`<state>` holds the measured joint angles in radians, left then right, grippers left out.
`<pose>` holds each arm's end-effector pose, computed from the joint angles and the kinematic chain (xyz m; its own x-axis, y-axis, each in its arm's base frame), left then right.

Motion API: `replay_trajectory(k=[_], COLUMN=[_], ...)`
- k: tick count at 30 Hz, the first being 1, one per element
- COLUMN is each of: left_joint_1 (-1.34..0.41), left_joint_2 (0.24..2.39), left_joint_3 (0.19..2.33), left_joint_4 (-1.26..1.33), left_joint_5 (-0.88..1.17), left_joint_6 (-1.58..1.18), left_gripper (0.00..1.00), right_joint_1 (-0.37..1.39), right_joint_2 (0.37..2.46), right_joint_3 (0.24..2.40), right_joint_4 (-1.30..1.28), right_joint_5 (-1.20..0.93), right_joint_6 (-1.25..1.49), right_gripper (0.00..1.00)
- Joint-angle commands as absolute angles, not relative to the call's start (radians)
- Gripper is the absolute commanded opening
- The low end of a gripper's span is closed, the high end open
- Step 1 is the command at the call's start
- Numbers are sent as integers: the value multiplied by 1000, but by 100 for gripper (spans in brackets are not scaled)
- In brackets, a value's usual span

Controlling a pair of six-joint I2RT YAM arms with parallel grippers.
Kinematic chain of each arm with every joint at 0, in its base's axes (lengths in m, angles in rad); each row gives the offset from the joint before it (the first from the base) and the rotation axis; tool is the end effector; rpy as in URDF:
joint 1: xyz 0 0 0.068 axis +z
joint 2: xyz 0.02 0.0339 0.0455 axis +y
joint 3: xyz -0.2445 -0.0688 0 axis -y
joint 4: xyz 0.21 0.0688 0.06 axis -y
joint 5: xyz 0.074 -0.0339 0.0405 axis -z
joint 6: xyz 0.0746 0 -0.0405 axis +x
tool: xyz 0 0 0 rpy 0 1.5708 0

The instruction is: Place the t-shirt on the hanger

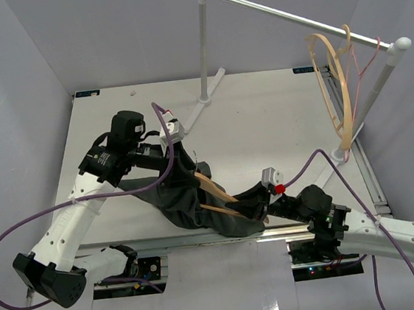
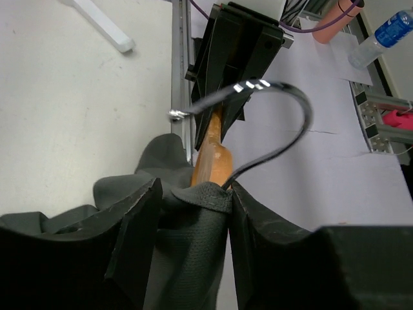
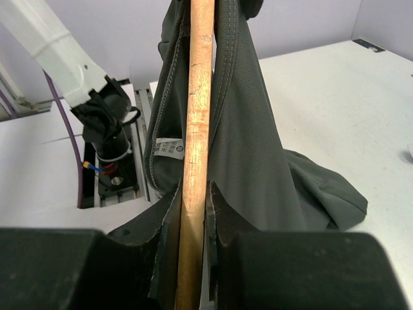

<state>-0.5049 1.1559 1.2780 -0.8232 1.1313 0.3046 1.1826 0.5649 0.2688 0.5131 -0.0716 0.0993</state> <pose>0.1453 -0.1575 0.3542 -0.2953 0.3090 -0.9040 0.9430 -0.0574 -0.3277 0.0620 0.1656 0.2725 -0.0131 0.2293 -0.9733 -0.9531 0.2916 0.0815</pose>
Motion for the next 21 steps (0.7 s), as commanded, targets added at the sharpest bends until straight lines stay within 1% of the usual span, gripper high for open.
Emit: replay_trajectory(k=[1,2,4,6,10,12,14,16,21], left_joint_1=[-508,-508,-508,-508,-508,-508,-508,-508,-508], left_joint_2=[1117,1109,1097,1085,1058,1030,1004,977,918], left_joint_3=[1258,1255,1256,1253,1238,1220,1187,1159,1085], left_joint_4=[-824,-820,-814,-799,-761,-710,-655,-615,-515], left_joint_5=[1113,1110,1099,1114,1201,1194,1153,1119,970], left_joint_6=[302,301,294,290,297,286,270,250,182], left_gripper=[46,34,6,0,0,0,0,0,0], right_joint_1=[1184,1184,1184,1183,1183,1179,1177,1176,1174], right_joint_2=[520,509,494,487,516,539,557,574,564], right_joint_3=[345,344,342,342,374,383,406,424,460], right_joint_4=[580,576,574,566,531,519,502,480,426], right_joint_5=[-78,-78,-77,-81,-73,-39,-15,15,150], right_joint_6=[66,67,68,70,63,69,76,85,101], right_gripper=[8,8,8,8,9,13,23,40,63])
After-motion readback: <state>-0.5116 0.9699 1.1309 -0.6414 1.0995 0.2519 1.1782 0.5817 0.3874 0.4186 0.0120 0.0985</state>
